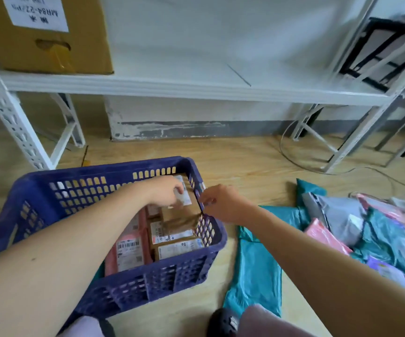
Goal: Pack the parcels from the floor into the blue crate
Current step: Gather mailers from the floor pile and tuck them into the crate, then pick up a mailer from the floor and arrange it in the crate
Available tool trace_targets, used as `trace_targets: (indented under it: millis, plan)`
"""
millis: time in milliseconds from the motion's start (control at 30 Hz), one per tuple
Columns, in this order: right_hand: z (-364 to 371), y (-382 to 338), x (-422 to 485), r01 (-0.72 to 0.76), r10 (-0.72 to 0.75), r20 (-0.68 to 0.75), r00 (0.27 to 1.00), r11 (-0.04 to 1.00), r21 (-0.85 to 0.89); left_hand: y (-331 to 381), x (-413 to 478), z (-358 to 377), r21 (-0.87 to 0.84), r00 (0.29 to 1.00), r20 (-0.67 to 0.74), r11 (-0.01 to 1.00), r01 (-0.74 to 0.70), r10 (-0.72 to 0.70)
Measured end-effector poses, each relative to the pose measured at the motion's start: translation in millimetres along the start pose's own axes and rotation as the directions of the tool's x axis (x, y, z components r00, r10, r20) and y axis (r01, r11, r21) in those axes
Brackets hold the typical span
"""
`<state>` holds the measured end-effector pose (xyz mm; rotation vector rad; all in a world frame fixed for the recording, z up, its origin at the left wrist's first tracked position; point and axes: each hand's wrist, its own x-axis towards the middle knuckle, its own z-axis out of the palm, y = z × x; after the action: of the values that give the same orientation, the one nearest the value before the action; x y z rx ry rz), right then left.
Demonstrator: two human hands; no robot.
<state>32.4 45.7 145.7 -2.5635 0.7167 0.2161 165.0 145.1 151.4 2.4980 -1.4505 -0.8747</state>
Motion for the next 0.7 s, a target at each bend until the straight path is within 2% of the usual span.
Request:
trace_targets:
  millis: [233,400,700]
  plan:
    - [-48.5,53.0,-77.4,-0.127,0.138,-0.145,0.980,0.989,0.082,91.8,-13.9,8.6,-0.012,0.991,-0.037,0.992,-0.127,0.126]
    - [-56.4,100.4,-119.3,-0.224,0.254,-0.238,0.937,0.963,0.147,144.4,-12.0,34.7,0.000,0.977,-0.074,0.980,-0.200,0.200]
    - [-37.4,181.4,-156.2,-0.380,0.420,-0.196,0.886,0.900,0.212,180.7,28.4,81.9,0.020,0.973,-0.015,0.973,-0.232,0.232]
